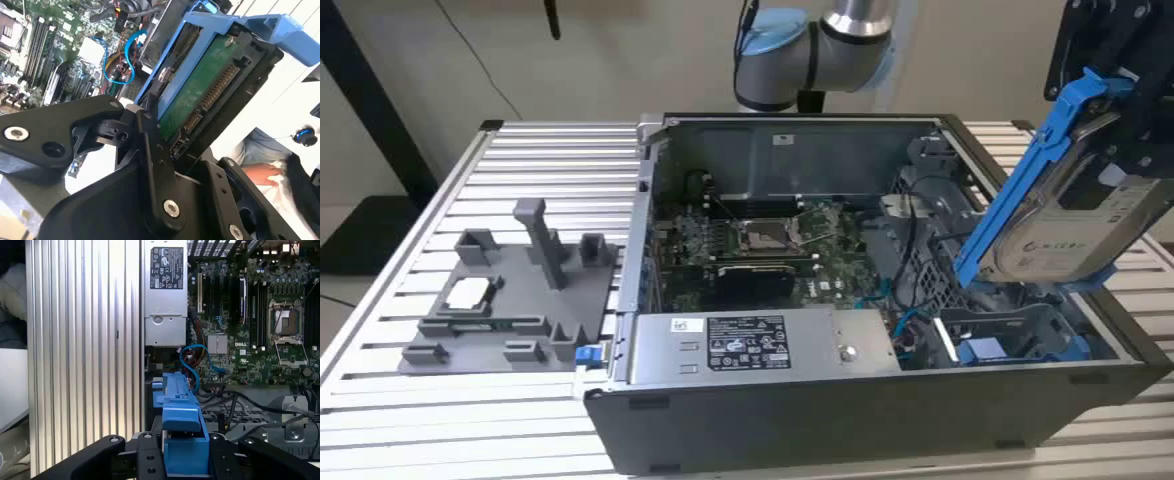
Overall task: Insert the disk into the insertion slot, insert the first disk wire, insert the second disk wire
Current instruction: 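Insert the disk into the insertion slot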
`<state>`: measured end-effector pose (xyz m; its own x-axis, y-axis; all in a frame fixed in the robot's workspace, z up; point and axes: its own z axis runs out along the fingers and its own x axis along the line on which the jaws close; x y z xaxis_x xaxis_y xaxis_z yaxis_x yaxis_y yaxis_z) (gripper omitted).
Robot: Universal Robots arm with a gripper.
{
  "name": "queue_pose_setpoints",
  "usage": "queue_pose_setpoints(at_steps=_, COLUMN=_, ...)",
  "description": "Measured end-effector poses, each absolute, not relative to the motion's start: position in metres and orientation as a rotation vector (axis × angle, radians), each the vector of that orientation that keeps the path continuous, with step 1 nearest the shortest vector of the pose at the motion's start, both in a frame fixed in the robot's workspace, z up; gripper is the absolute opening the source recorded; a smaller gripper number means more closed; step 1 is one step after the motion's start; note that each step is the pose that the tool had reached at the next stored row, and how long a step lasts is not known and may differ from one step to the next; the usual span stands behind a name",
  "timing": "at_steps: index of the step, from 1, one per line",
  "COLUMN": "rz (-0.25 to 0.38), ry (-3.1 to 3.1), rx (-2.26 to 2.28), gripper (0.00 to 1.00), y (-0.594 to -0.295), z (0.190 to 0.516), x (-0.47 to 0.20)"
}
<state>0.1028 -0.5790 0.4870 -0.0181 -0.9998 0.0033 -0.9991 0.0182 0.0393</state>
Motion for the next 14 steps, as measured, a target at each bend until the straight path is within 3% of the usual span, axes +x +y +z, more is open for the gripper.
queue_pose_setpoints(at_steps=14, rz=-0.038, ry=-2.221, rx=2.181, gripper=0.33, y=-0.579, z=0.4817, x=0.1028)
